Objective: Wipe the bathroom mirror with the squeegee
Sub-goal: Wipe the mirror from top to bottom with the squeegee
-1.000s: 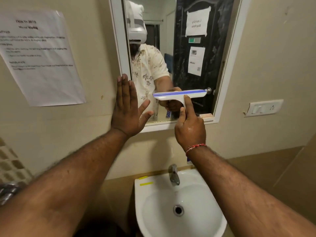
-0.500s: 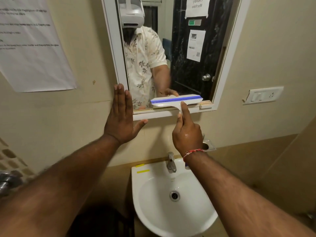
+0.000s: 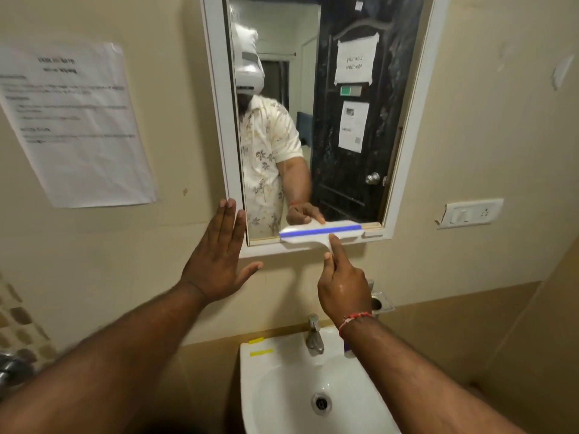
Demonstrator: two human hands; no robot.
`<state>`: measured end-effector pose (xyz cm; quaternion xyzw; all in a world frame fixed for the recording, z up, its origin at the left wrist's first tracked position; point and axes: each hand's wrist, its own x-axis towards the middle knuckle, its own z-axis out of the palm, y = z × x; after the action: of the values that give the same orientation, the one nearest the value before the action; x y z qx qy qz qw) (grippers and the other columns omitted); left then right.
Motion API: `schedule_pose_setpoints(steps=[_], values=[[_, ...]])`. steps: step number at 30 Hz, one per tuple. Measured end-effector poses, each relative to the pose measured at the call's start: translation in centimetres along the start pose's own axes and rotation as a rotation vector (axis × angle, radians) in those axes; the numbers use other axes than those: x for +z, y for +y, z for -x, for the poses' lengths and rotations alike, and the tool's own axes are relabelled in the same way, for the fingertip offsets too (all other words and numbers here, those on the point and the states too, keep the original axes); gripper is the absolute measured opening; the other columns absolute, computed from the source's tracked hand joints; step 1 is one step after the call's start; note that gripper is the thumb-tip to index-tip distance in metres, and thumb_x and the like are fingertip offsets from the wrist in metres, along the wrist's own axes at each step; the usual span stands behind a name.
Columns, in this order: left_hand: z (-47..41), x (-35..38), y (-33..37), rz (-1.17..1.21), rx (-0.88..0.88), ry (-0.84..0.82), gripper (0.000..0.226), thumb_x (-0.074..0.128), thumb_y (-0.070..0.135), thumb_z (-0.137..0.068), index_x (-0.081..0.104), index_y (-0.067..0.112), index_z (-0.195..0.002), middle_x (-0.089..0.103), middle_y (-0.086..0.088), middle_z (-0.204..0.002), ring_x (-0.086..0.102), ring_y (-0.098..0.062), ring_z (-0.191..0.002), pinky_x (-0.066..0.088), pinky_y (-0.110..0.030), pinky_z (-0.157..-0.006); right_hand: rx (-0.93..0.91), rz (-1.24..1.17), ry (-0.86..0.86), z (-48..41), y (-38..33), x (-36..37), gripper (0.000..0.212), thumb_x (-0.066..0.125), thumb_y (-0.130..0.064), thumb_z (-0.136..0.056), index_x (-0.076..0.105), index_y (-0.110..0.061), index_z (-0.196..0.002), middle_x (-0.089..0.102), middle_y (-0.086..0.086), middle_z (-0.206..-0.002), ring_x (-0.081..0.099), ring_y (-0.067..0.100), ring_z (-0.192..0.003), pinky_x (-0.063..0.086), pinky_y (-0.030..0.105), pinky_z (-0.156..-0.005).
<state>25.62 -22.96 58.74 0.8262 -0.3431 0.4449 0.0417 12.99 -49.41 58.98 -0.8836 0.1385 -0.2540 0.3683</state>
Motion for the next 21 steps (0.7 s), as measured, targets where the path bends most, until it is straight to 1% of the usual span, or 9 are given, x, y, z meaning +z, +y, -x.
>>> schedule_pose_setpoints(steps=[2, 5, 6, 8, 10, 12, 16, 19, 21], values=[[0.0, -0.6, -0.9, 0.015, 0.025, 0.021, 0.103, 0.061, 0.062, -0.107, 0.017, -0.002, -0.175, 0.005, -0.027, -0.185, 0.010, -0.046, -0.173, 0.021, -0.062, -0.138, -0.004, -0.021, 0.000, 0.0, -0.2, -0.3, 0.051, 0.033, -0.050, -0.115, 0.026, -0.056, -0.164, 0.076, 0.007, -0.099, 0.073, 0.029, -0.087, 0.063, 0.050, -0.082], [-1.0, -1.8, -2.6, -0.013, 0.090, 0.065, 0.088, 0.058, 0.052, -0.111, 0.022, 0.005, -0.176, 0.012, -0.022, -0.186, 0.016, -0.042, -0.173, 0.021, -0.061, -0.139, -0.020, -0.047, 0.041, -0.3, -1.6, -0.9, 0.049, 0.028, -0.056, -0.112, 0.024, -0.065, -0.161, 0.079, 0.009, -0.104, 0.073, 0.032, -0.094, 0.059, 0.049, -0.087], [-1.6, -2.1, -3.1, -0.017, 0.108, 0.073, 0.084, 0.057, 0.048, -0.112, 0.022, 0.006, -0.177, 0.013, -0.022, -0.186, 0.017, -0.042, -0.173, 0.020, -0.061, -0.139, -0.031, -0.056, 0.047, -0.4, -2.3, -1.1, 0.049, 0.027, -0.057, -0.112, 0.022, -0.068, -0.160, 0.079, 0.008, -0.103, 0.073, 0.032, -0.093, 0.059, 0.048, -0.084], [-3.3, -3.2, -4.1, -0.027, 0.133, 0.106, 0.080, 0.055, 0.039, -0.113, 0.021, 0.005, -0.177, 0.014, -0.021, -0.186, 0.018, -0.042, -0.172, 0.019, -0.060, -0.139, -0.076, -0.072, 0.076, -1.0, -4.6, -1.9, 0.050, 0.026, -0.057, -0.112, 0.021, -0.069, -0.160, 0.077, 0.002, -0.089, 0.072, 0.027, -0.081, 0.059, 0.044, -0.073], [-5.5, -4.6, -5.0, -0.022, 0.120, 0.136, 0.079, 0.053, 0.034, -0.112, 0.019, 0.004, -0.177, 0.013, -0.021, -0.186, 0.018, -0.040, -0.173, 0.018, -0.057, -0.140, -0.156, -0.099, 0.119, -1.8, -7.4, -3.0, 0.052, 0.024, -0.056, -0.111, 0.019, -0.067, -0.162, 0.069, -0.006, -0.074, 0.067, 0.016, -0.069, 0.058, 0.042, -0.065], [-8.3, -6.2, -5.7, -0.010, 0.087, 0.166, 0.078, 0.049, 0.032, -0.112, 0.016, 0.004, -0.177, 0.009, -0.020, -0.187, 0.015, -0.038, -0.174, 0.014, -0.054, -0.141, -0.243, -0.145, 0.149, -2.9, -10.3, -4.2, 0.055, 0.023, -0.057, -0.109, 0.018, -0.066, -0.162, 0.065, -0.007, -0.065, 0.066, 0.012, -0.061, 0.058, 0.040, -0.058], [-14.6, -10.1, -7.2, 0.015, 0.065, 0.228, 0.077, 0.047, 0.026, -0.111, 0.014, 0.004, -0.177, 0.006, -0.017, -0.188, 0.011, -0.035, -0.175, 0.011, -0.049, -0.142, -0.400, -0.251, 0.203, -6.0, -16.1, -7.3, 0.052, 0.032, -0.051, -0.113, 0.029, -0.055, -0.165, 0.068, -0.002, -0.063, 0.069, 0.014, -0.059, 0.060, 0.034, -0.052], [-18.7, -12.6, -7.6, 0.060, 0.002, 0.277, 0.076, 0.044, 0.025, -0.113, 0.010, 0.008, -0.178, 0.003, -0.010, -0.189, 0.007, -0.026, -0.176, 0.009, -0.040, -0.142, -0.440, -0.339, 0.256, -8.4, -19.8, -9.4, 0.049, 0.040, -0.043, -0.115, 0.039, -0.046, -0.165, 0.066, -0.002, -0.062, 0.070, 0.005, -0.066, 0.055, 0.026, -0.050], [-21.1, -14.1, -7.7, 0.130, -0.048, 0.314, 0.075, 0.042, 0.024, -0.114, 0.007, 0.014, -0.179, 0.000, -0.003, -0.189, 0.005, -0.020, -0.176, 0.009, -0.032, -0.142, -0.476, -0.369, 0.268, -9.8, -22.1, -10.6, 0.048, 0.040, -0.040, -0.116, 0.041, -0.044, -0.164, 0.060, -0.004, -0.059, 0.066, 0.000, -0.058, 0.048, 0.019, -0.046]])
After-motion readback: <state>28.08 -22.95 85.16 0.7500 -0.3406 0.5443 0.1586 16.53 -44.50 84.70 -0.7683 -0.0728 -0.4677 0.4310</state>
